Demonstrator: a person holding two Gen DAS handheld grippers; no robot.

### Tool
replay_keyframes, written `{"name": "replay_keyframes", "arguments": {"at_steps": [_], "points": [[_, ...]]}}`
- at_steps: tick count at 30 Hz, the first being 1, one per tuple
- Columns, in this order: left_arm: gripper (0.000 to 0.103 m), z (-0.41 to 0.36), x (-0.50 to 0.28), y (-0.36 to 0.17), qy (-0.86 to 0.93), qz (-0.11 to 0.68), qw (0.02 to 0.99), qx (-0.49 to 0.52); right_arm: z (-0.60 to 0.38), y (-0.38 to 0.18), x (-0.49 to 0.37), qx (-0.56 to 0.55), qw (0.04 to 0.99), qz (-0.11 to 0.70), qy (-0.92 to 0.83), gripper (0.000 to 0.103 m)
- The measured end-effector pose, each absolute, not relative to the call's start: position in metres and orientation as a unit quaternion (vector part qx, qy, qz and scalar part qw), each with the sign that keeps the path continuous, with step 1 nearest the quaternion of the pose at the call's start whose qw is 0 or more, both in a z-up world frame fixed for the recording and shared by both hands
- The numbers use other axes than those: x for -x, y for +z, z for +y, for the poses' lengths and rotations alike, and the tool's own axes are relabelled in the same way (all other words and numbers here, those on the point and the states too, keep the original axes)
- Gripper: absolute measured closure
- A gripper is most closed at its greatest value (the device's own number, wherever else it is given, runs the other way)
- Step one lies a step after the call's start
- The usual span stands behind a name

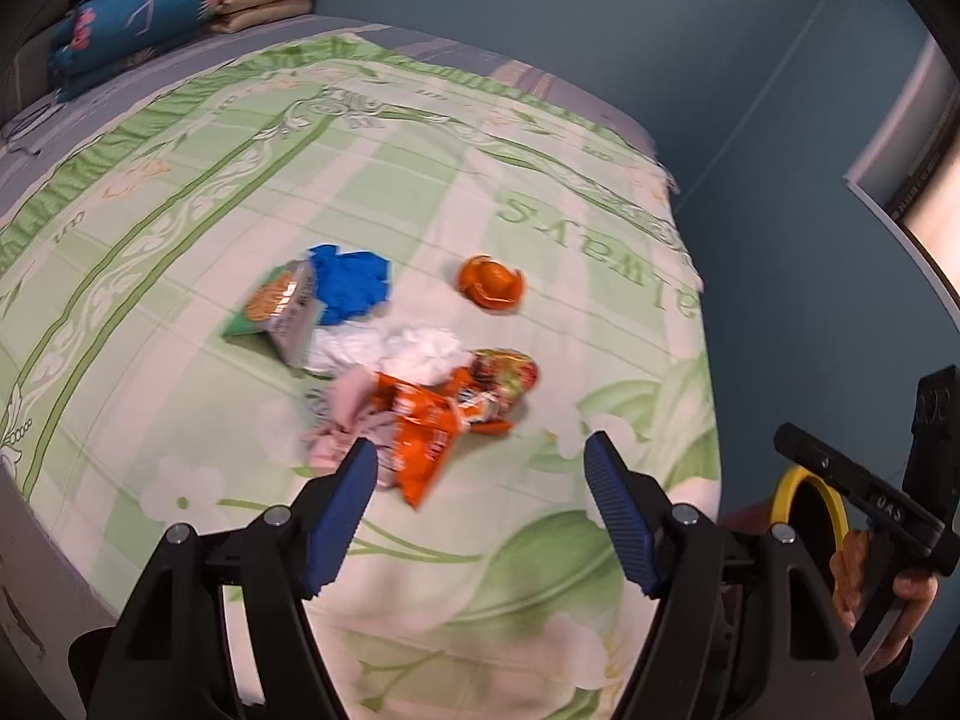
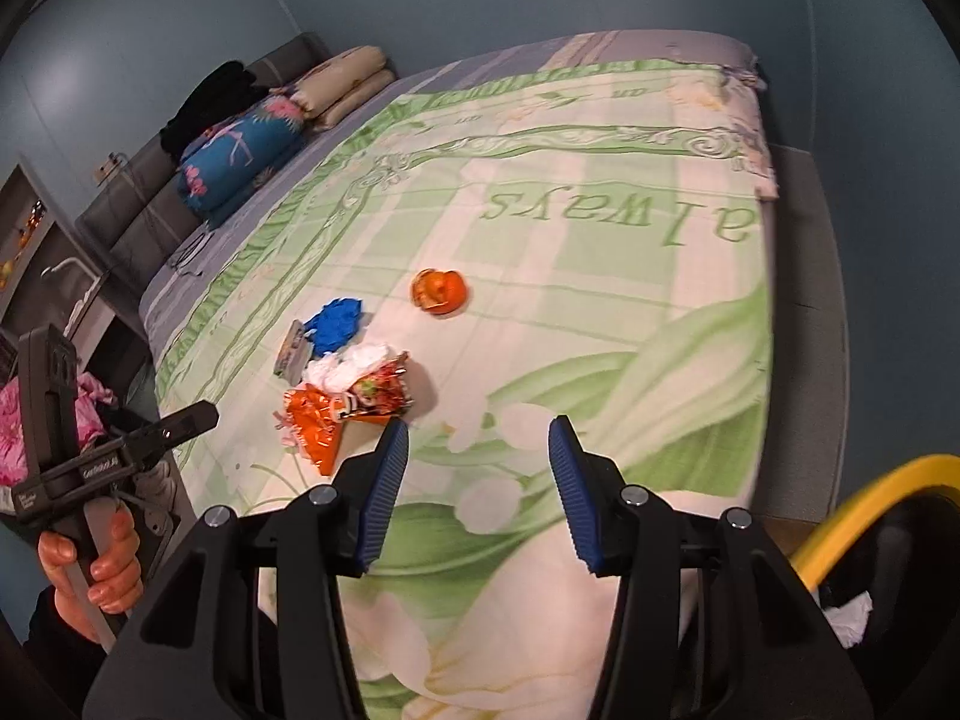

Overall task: Collect trash
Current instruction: 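Move both tools back over the bed toward the remaining trash, then grasp the green snack packet with left tool while right tool grasps orange chip bag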

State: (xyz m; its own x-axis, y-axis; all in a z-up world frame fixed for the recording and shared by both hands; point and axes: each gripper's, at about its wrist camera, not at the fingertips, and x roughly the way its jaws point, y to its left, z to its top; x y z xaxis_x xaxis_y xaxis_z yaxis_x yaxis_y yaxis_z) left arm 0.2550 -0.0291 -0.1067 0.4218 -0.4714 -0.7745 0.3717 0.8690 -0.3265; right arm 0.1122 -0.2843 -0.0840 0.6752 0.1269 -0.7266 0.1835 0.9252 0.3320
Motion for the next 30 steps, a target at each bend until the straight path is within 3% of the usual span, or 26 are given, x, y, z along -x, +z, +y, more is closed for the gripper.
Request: {"name": "replay_keyframes", "arguments": {"at_steps": [15, 30], "points": [[0.035, 0.026, -0.333, -0.153, -0.168, 0.502, 0.846, 0.059, -0.214, -0.139, -0.196, -0.193, 0.849, 0.489, 0.053, 0.057], [0.035, 0.043, -0.400, -0.185, -0.137, 0.519, 0.842, 0.054, -0.199, -0.180, -0.265, -0.338, 0.742, 0.574, 0.081, 0.056]]}}
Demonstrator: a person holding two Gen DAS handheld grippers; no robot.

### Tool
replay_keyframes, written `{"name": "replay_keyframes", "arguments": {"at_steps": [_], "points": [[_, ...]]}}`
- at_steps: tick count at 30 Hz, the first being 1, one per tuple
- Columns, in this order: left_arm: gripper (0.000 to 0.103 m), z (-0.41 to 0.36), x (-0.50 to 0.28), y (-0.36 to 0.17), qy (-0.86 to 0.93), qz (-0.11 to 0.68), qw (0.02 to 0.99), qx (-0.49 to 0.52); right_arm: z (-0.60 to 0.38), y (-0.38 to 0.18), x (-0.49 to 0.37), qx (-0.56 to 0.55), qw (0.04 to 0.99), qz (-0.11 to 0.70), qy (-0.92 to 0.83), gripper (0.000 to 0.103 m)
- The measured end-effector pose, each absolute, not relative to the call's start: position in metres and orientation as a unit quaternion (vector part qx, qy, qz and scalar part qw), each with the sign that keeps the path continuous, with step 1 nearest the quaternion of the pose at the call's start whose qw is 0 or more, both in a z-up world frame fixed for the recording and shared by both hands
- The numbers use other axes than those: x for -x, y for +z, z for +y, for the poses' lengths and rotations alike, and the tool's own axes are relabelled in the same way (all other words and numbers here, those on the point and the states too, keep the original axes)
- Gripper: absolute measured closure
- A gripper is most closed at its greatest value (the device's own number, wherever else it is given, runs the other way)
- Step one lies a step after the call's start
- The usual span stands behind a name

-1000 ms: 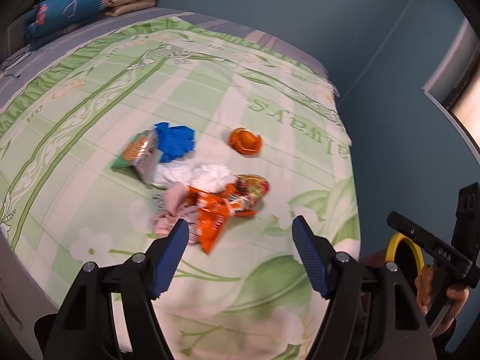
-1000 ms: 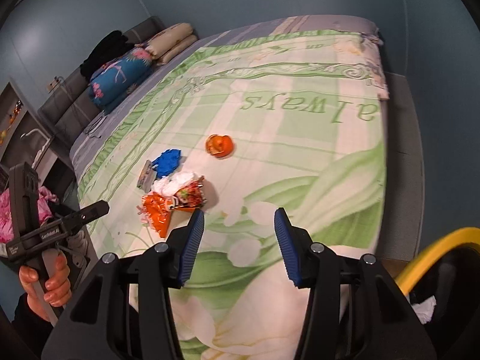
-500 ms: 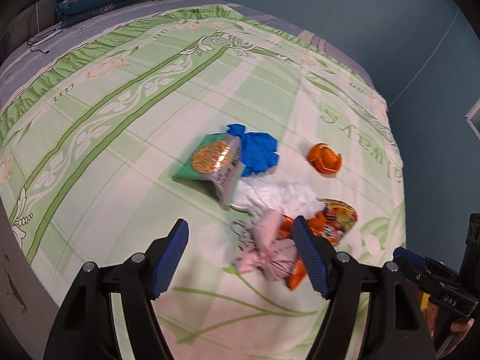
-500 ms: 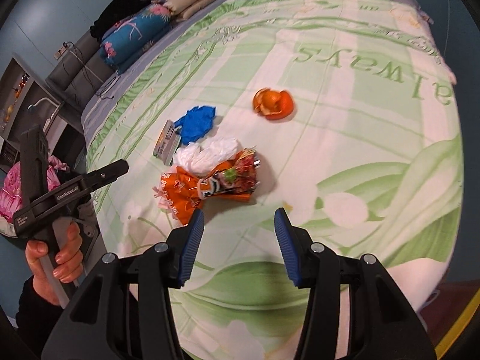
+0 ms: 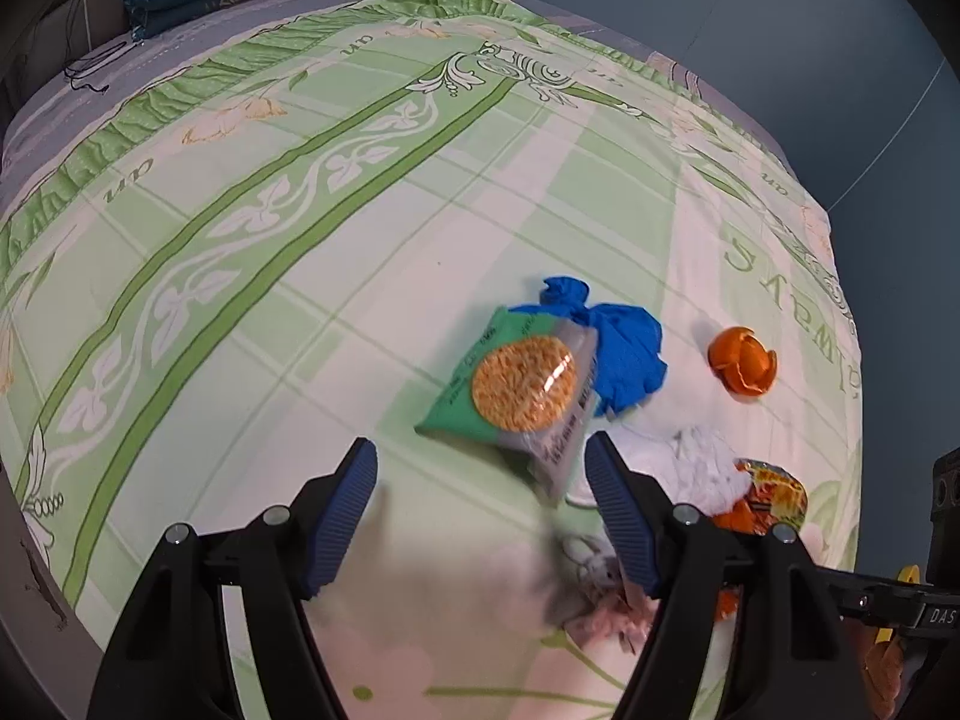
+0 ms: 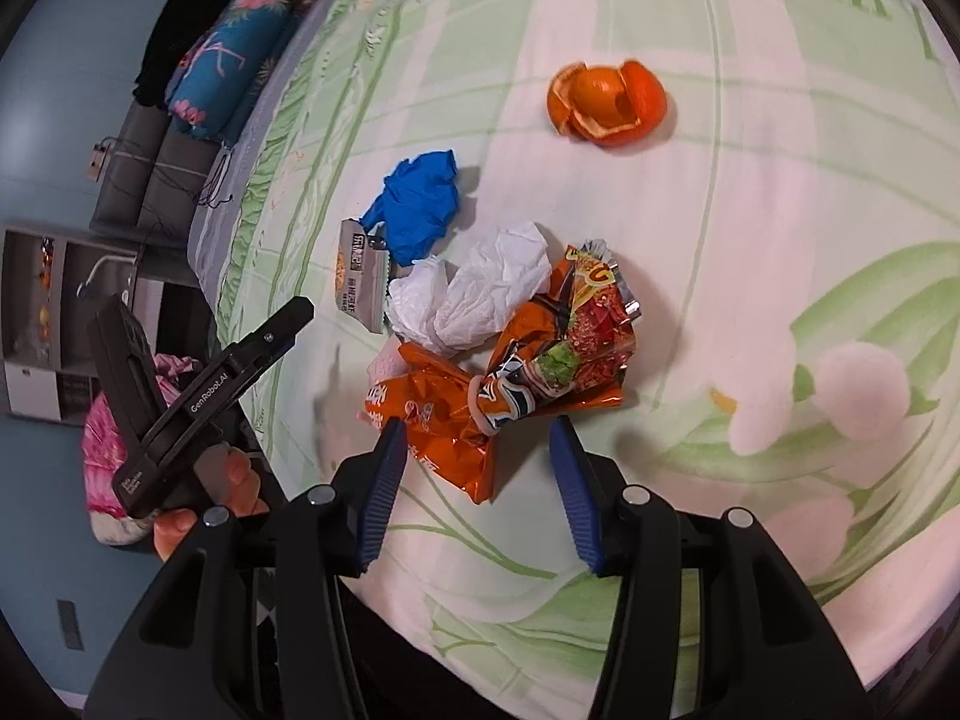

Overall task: Collect trash
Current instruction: 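Grasp the green snack packet with left tool while right tool grasps orange chip bag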

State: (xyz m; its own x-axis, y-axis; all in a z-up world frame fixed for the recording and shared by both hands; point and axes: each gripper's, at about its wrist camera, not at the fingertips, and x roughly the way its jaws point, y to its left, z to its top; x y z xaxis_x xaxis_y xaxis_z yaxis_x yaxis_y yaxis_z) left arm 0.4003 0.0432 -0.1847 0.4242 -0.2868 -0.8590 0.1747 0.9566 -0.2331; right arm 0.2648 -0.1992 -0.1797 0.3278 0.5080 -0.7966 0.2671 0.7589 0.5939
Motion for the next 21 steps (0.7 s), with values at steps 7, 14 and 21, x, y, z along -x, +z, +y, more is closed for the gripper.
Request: {"name": "replay_keyframes", "arguments": {"at_steps": [7, 14, 21], "points": [[0.035, 0.033, -0.421, -0.196, -0.142, 0.524, 0.839, 0.045, -0.202, -0.194, -0.283, -0.354, 0.724, 0.589, 0.063, 0.056], [0.037, 0.025, -0.432, -0.213, -0.150, 0.535, 0.830, 0.046, -0.199, -0.205, -0.302, -0.346, 0.720, 0.600, 0.049, 0.053], [0.056, 0.027, -0.432, -0.221, -0.156, 0.536, 0.828, 0.049, -0.191, -0.204, -0.318, -0.314, 0.733, 0.603, 0.032, 0.054]]}}
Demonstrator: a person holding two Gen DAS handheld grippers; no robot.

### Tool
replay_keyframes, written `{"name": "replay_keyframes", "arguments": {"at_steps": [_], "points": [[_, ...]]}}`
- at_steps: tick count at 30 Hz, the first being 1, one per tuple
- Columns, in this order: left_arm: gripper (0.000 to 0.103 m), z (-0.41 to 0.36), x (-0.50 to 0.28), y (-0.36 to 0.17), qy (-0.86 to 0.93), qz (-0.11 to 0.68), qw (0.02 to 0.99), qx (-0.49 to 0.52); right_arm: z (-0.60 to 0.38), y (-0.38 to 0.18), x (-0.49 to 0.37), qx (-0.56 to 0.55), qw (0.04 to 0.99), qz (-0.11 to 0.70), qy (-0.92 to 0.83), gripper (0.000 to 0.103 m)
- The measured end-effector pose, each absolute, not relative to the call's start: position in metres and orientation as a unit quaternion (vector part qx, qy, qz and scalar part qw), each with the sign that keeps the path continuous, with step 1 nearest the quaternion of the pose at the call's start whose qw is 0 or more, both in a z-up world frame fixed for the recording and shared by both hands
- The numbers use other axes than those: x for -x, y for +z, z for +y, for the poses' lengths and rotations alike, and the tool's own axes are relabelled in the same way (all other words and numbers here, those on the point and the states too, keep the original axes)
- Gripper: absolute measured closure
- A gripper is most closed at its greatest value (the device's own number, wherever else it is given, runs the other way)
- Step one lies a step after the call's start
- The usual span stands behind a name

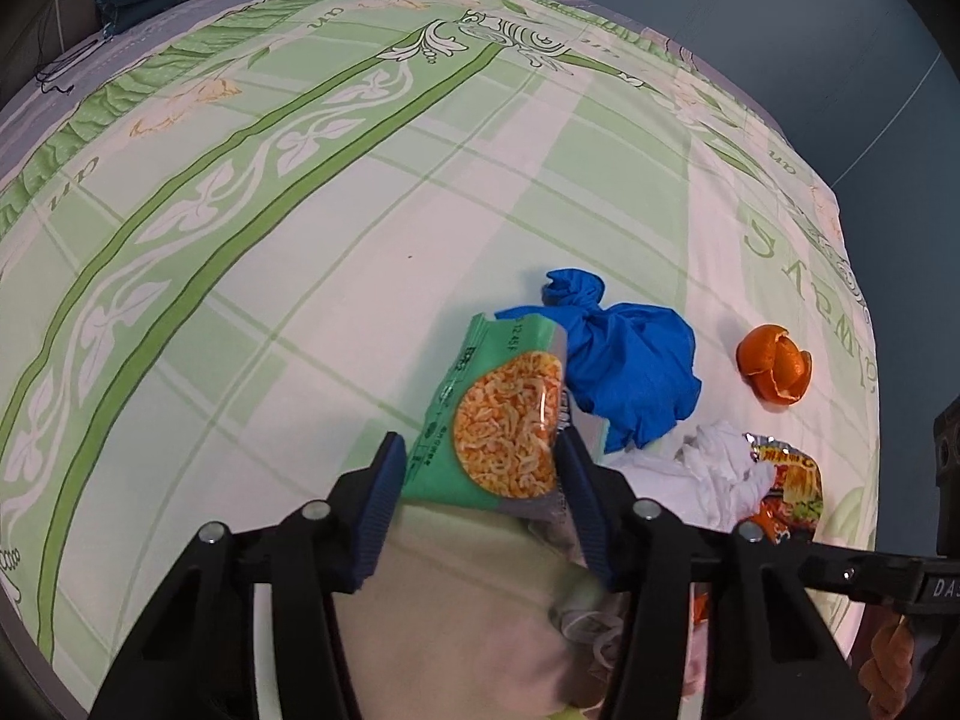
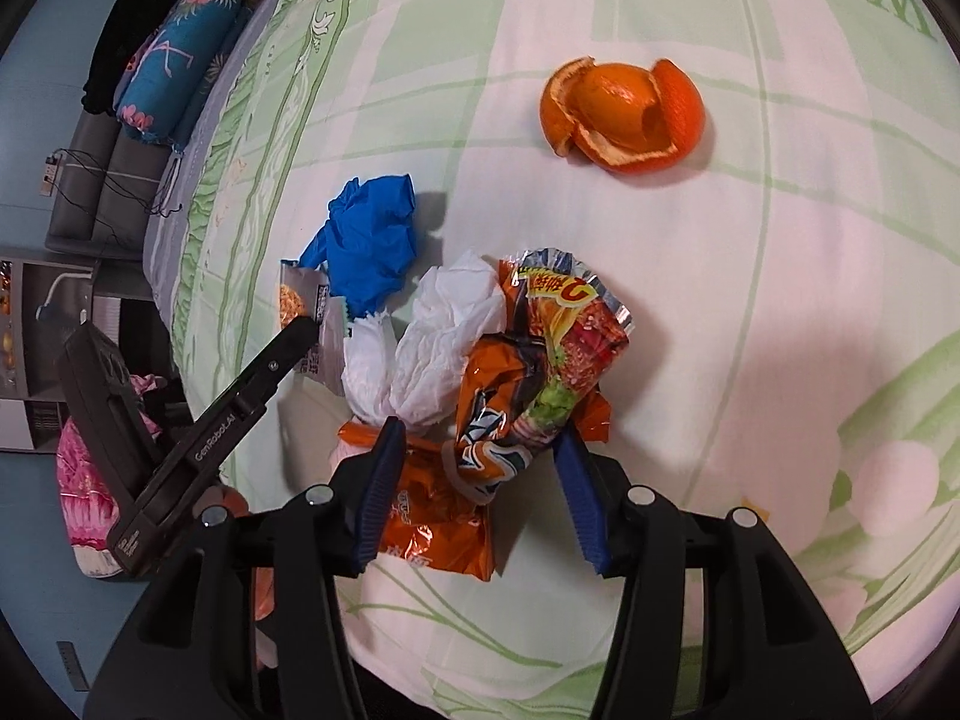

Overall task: Collect trash
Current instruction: 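Grasp the green snack packet with left tool while right tool grasps orange chip bag, then carry green packet and orange chip bag with both tools over the yellow bin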

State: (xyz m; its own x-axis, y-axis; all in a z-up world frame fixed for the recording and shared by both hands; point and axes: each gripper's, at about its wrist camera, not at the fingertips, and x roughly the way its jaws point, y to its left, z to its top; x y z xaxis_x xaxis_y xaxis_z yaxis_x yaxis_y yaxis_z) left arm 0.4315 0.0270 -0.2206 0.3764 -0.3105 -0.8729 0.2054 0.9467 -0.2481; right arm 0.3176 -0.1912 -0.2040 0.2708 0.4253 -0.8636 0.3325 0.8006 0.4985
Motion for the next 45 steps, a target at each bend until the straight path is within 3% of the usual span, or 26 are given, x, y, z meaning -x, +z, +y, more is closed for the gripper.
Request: {"name": "replay_keyframes", "arguments": {"at_steps": [5, 7, 13, 18, 19, 20, 45], "points": [[0.064, 0.032, -0.430, -0.222, -0.158, 0.536, 0.828, 0.054, -0.177, -0.201, -0.327, -0.262, 0.749, 0.609, 0.014, 0.059], [0.065, 0.034, -0.428, -0.221, -0.160, 0.533, 0.829, 0.054, -0.173, -0.200, -0.329, -0.241, 0.756, 0.608, 0.004, 0.073], [0.067, 0.042, -0.420, -0.218, -0.166, 0.529, 0.830, 0.064, -0.165, -0.195, -0.322, -0.211, 0.771, 0.600, 0.016, 0.079], [0.076, 0.054, -0.412, -0.209, -0.170, 0.525, 0.830, 0.084, -0.164, -0.185, -0.312, -0.204, 0.779, 0.592, 0.025, 0.081], [0.087, 0.055, -0.410, -0.206, -0.170, 0.523, 0.831, 0.084, -0.164, -0.183, -0.310, -0.204, 0.780, 0.591, 0.025, 0.081], [0.090, 0.056, -0.408, -0.205, -0.173, 0.523, 0.830, 0.084, -0.165, -0.181, -0.307, -0.203, 0.782, 0.588, 0.027, 0.082], [0.095, 0.070, -0.333, -0.157, -0.171, 0.492, 0.849, 0.089, -0.195, -0.118, -0.206, -0.214, 0.830, 0.512, 0.054, 0.082]]}}
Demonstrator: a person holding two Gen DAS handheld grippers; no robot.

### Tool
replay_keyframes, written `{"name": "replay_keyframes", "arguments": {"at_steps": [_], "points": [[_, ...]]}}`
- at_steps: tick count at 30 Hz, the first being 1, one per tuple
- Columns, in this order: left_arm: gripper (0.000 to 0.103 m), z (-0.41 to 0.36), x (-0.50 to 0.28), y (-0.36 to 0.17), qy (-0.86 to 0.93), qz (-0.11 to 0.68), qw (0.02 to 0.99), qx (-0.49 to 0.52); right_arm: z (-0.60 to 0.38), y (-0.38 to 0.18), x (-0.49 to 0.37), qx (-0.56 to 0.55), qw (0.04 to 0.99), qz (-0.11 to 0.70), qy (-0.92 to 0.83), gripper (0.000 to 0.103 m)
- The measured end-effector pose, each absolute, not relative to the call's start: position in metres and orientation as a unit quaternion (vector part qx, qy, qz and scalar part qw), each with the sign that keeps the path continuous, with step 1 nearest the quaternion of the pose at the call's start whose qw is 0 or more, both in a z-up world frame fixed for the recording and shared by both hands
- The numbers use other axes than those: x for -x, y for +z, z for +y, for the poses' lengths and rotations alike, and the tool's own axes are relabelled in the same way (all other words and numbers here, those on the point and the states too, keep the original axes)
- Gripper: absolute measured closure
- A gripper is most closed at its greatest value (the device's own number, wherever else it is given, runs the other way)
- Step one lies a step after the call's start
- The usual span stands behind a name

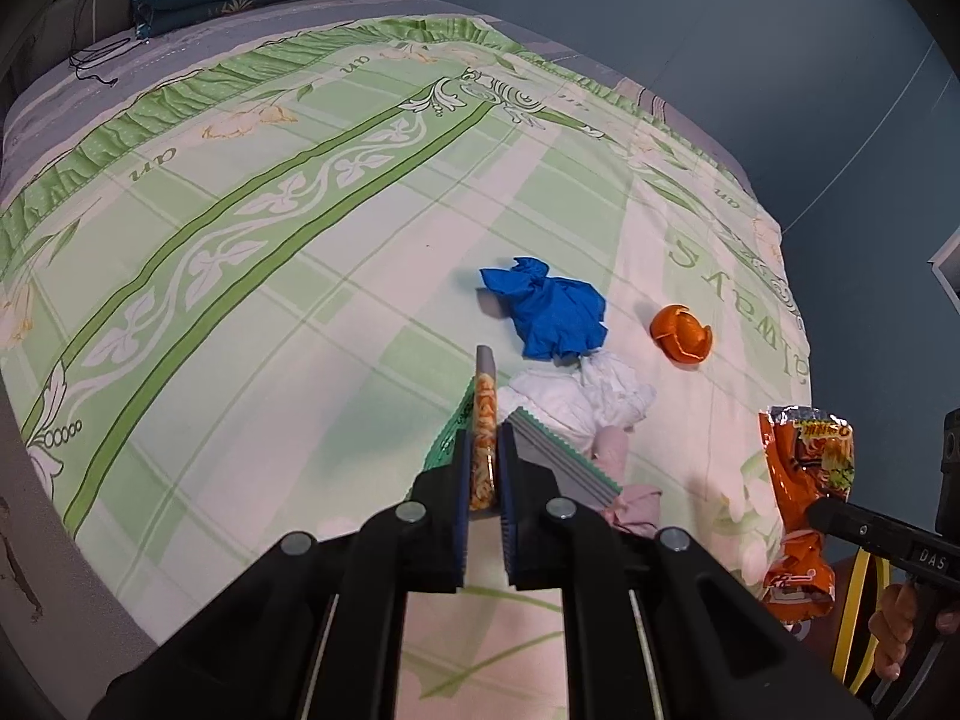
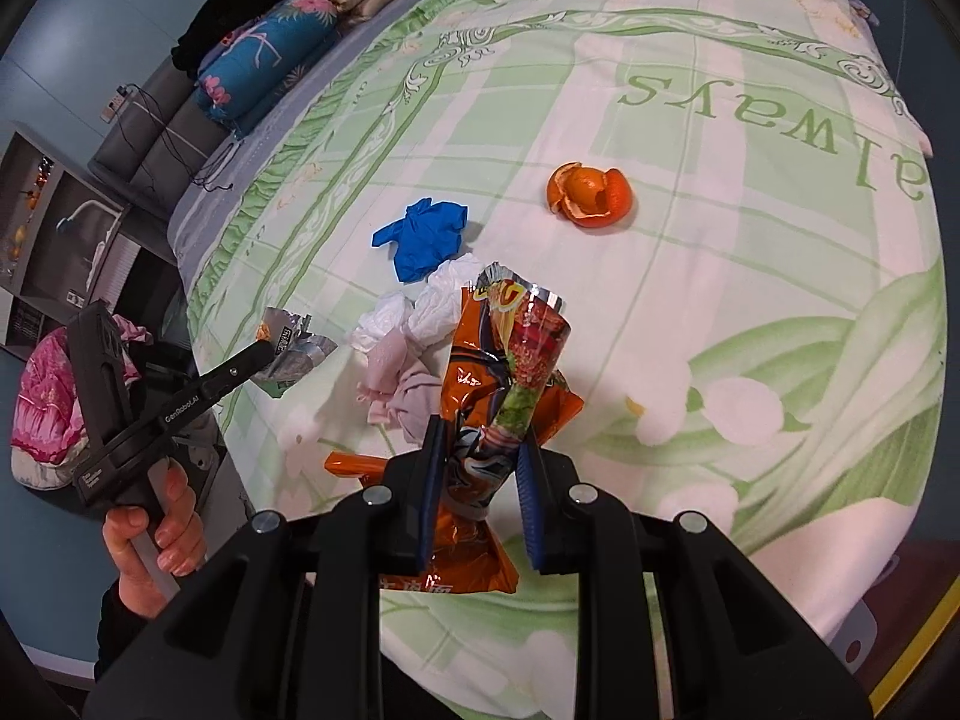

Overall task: Collect trash
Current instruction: 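Carry green packet and orange chip bag with both tools over the yellow bin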

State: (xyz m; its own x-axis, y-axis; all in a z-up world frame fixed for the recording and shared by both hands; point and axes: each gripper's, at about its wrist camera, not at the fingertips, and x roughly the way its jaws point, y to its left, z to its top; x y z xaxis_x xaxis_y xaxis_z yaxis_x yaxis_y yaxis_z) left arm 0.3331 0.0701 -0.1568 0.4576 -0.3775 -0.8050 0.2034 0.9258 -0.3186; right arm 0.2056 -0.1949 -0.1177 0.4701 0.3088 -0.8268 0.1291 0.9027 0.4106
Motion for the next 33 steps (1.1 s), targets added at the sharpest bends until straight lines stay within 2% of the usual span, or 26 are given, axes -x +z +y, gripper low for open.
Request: {"name": "replay_keyframes", "arguments": {"at_steps": [11, 33], "points": [[0.095, 0.040, -0.293, -0.132, -0.193, 0.481, 0.852, 0.081, -0.225, -0.102, -0.155, -0.223, 0.843, 0.486, 0.057, 0.082], [0.095, -0.087, -0.203, -0.094, -0.332, 0.457, 0.823, 0.058, -0.316, -0.074, -0.046, -0.248, 0.869, 0.427, -0.024, 0.082]]}}
